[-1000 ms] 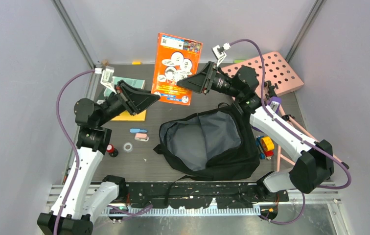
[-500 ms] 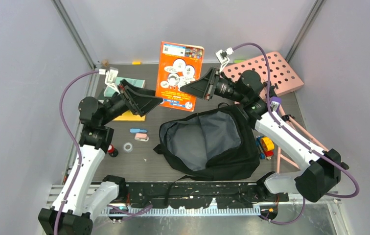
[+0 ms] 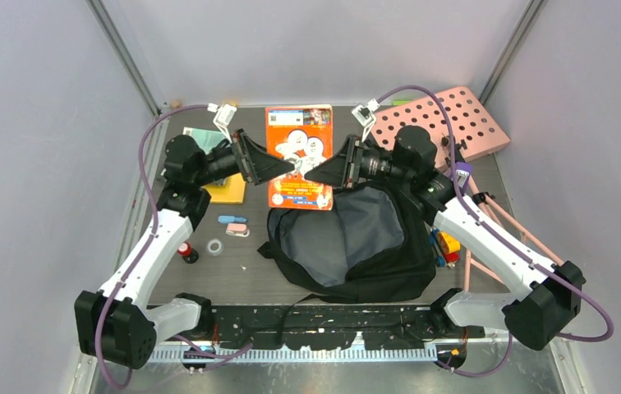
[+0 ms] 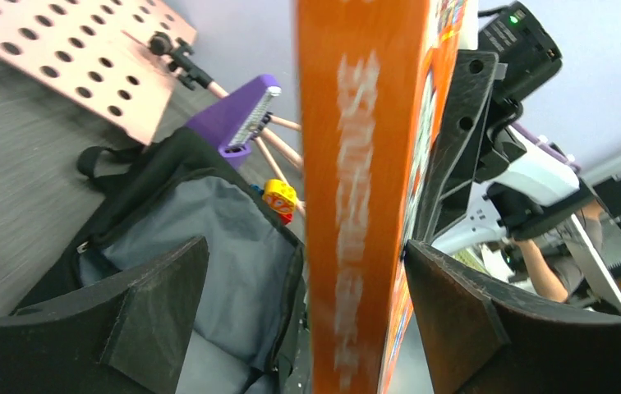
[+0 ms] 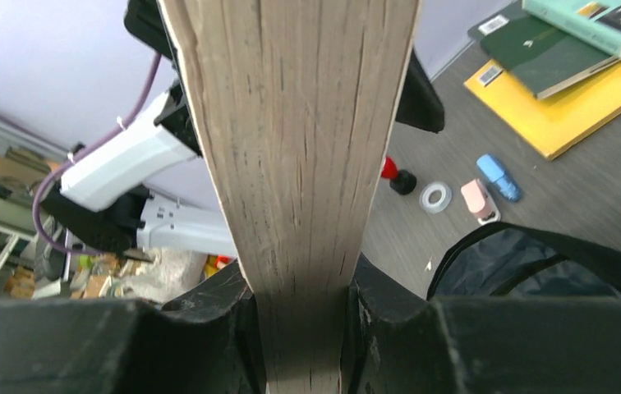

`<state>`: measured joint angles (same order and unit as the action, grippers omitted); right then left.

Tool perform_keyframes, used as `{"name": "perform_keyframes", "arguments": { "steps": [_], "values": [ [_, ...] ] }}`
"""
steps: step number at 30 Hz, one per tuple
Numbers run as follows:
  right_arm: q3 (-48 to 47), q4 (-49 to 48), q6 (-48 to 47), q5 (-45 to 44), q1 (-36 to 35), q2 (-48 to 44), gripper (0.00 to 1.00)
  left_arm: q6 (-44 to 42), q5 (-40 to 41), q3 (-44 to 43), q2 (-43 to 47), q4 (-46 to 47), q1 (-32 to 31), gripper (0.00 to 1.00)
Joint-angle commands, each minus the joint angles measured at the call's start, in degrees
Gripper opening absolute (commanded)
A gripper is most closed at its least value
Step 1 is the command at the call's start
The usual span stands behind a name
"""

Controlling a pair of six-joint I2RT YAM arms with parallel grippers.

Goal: Pack the student bag
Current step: Pick up the book from the center of the board.

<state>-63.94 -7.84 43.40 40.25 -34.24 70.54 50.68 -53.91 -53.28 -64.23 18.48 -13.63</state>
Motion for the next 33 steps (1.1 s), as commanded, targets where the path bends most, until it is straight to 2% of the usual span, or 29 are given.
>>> {"name": "perform_keyframes", "arguments": {
  "steps": [1, 4, 5, 7, 12, 14, 16, 17, 18, 19, 21, 24, 28, 30, 33],
  "values": [
    [-3.1, 0.4, -5.5, 2.9, -2.7, -3.2, 0.01, 0.9, -2.6, -3.3, 0.1, 6.3, -3.4, 0.88],
    [-3.5, 1.2, -6.6, 3.2, -3.5, -3.0, 0.01, 2.2, -1.8, -2.6, 0.3, 8.1, -4.6, 0.84],
    [-3.6, 1.7, -6.8, 3.3, -3.8, -2.9, 0.01, 2.8, -1.7, -2.4, 0.2, 8.8, -5.0, 0.80],
    [-3.9, 2.4, -7.5, 3.1, -4.1, -2.7, 0.01, 3.3, -1.9, -2.2, 0.0, 9.4, -5.9, 0.69],
    [-3.9, 6.0, -10.1, -0.8, -4.2, -3.2, 0.01, 4.2, -1.8, -0.5, 0.8, 10.3, -6.6, 0.32],
    [-3.7, 8.2, -11.0, -3.4, -4.2, -3.7, 0.05, 5.1, -1.3, 0.6, 1.5, 11.5, -6.6, 0.14],
    [-3.1, 10.9, -12.0, -6.9, -4.2, -4.4, 0.24, 5.4, 0.1, 1.9, 2.6, 12.6, -6.6, 0.01],
    [-2.5, 11.8, -12.9, -8.2, -4.2, -4.8, 0.41, 5.0, 1.2, 2.6, 3.4, 12.3, -6.6, 0.00],
    [-2.2, 13.9, -13.4, -10.9, -4.2, -5.7, 0.49, 4.2, 2.5, 3.4, 4.3, 11.3, -6.6, 0.00],
    [-1.6, 15.0, -14.5, -12.6, -4.2, -6.2, 0.64, 2.5, 4.3, 4.0, 5.4, 9.4, -6.6, 0.00],
    [-1.0, 20.2, -16.2, -19.1, -4.2, -7.7, 0.76, -2.1, 10.0, 4.6, 8.1, 1.1, -6.5, 0.00],
    [0.1, 29.1, -17.8, -30.3, -4.4, -10.2, 0.79, -10.0, 22.5, 4.4, 12.5, -12.8, -6.6, 0.00],
    [4.4, 33.7, -16.8, -42.4, -5.4, -13.4, 0.79, -14.5, 37.5, 4.0, 16.3, -25.9, -6.5, 0.00],
    [5.2, 37.0, -14.7, -48.0, -6.1, -13.3, 0.79, -15.3, 39.8, 3.9, 16.8, -28.4, -6.5, 0.00],
    [3.7, 43.8, -11.5, -57.1, -8.9, -9.9, 0.75, -13.3, 36.4, 3.7, 16.2, -28.5, -5.9, 0.00]
  ]
}}
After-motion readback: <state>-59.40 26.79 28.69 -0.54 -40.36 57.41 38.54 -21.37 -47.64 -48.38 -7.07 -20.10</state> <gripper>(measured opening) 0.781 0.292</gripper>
